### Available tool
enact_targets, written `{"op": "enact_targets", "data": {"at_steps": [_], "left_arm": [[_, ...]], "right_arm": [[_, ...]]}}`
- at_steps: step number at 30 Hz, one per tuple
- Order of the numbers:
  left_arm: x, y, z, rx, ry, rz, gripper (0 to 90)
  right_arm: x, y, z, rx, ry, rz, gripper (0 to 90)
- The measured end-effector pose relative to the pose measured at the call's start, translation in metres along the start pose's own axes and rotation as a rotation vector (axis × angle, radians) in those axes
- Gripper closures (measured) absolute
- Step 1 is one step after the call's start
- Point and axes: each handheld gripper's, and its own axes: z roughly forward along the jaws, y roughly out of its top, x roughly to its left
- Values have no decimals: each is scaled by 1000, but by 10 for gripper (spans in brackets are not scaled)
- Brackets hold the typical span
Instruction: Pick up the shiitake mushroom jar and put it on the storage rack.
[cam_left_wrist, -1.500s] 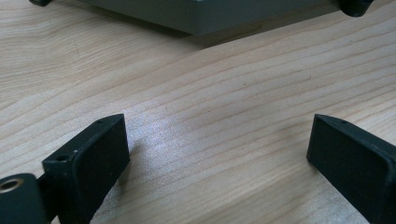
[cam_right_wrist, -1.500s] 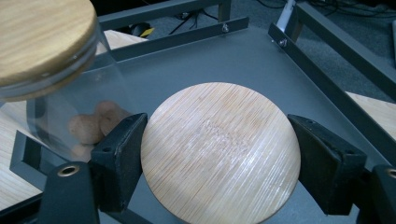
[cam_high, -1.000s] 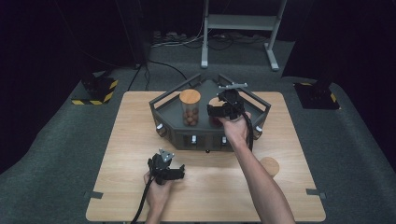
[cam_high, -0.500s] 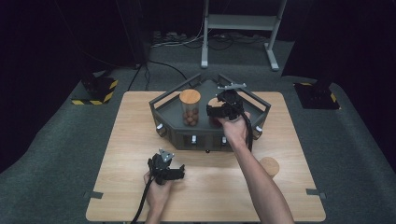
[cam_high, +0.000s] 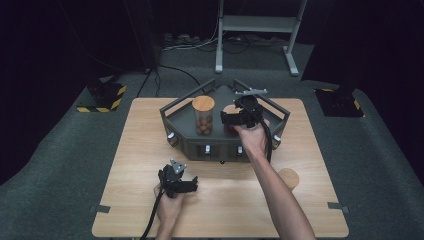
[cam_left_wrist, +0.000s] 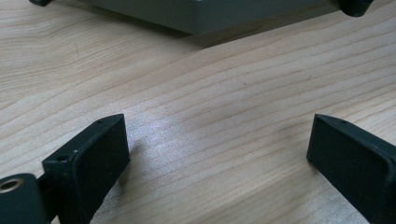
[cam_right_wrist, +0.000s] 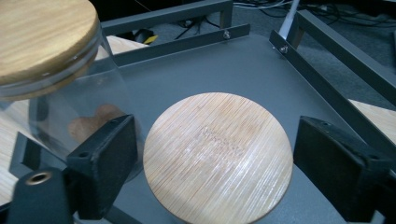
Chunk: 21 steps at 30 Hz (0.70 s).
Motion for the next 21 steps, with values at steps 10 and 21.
{"op": "enact_targets", "data": {"at_steps": [10, 21], "left_arm": [[0, 0, 0, -1, 0, -1, 53], [0, 0, 0, 0, 0, 0, 53]], "right_arm": [[-1, 1, -10, -8, -20, 8, 39], [-6, 1, -17, -34, 7, 38, 3]]}}
